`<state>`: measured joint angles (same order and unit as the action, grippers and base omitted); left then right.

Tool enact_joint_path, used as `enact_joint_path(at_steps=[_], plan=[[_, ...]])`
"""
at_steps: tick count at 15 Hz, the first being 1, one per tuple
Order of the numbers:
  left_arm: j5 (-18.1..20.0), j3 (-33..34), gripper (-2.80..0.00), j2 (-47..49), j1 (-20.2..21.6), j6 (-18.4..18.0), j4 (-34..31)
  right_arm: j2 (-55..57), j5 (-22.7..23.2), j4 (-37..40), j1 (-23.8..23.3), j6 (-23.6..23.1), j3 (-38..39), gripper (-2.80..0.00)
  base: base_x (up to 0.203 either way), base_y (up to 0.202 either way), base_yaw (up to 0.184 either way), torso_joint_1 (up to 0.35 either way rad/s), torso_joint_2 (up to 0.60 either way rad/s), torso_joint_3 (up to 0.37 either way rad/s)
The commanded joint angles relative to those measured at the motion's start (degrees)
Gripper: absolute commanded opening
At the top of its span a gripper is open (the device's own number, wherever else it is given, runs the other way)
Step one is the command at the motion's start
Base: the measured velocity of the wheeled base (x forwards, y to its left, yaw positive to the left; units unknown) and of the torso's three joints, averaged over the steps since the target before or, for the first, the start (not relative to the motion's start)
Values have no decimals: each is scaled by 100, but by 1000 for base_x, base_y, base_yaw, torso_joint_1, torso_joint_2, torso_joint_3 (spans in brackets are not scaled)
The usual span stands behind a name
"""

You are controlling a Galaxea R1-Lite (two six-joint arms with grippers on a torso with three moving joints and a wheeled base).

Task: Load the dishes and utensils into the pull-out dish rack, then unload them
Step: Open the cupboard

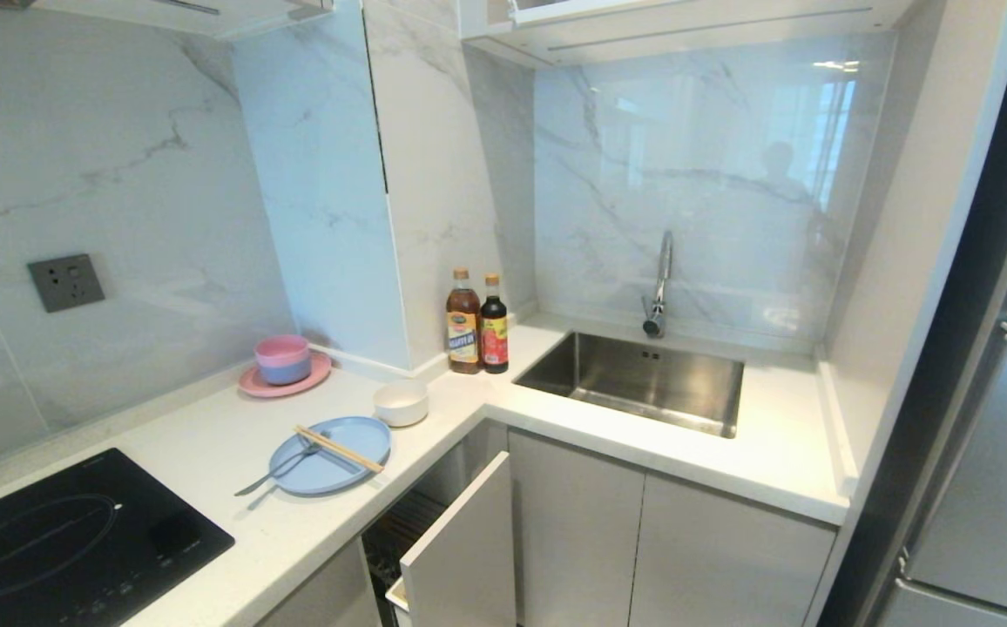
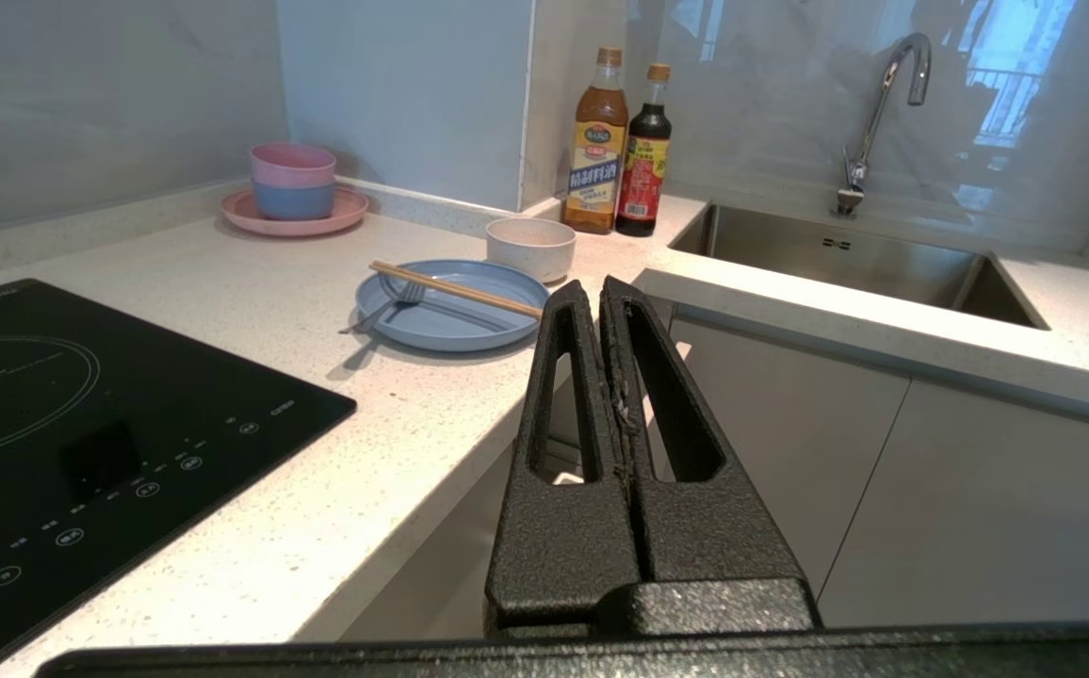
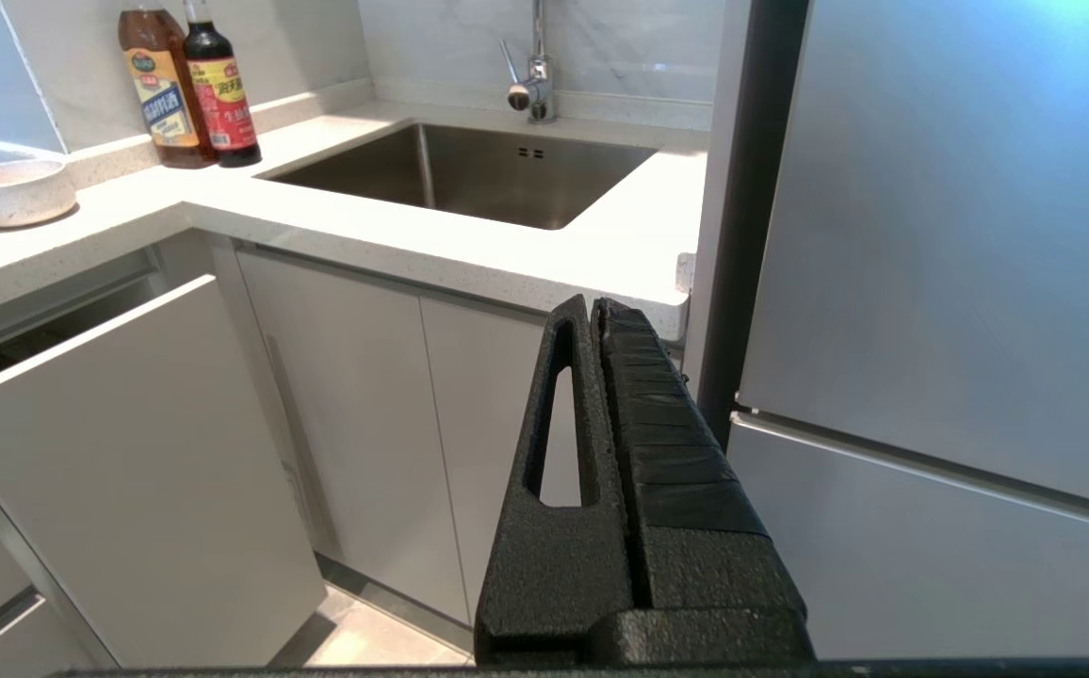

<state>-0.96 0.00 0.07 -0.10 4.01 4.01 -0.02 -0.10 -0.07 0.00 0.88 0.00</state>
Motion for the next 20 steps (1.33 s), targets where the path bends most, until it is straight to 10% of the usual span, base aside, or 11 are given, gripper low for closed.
enact_joint_path(at_steps=[1, 20], plan=[[-1, 149, -280, 1, 1, 3, 3, 2, 1, -1, 0, 0, 9, -280, 0, 0, 0, 0, 0, 0], [-1, 149, -280, 1, 1, 3, 3, 2, 1, -1, 0, 0, 9, -280, 0, 0, 0, -80, 163, 82]])
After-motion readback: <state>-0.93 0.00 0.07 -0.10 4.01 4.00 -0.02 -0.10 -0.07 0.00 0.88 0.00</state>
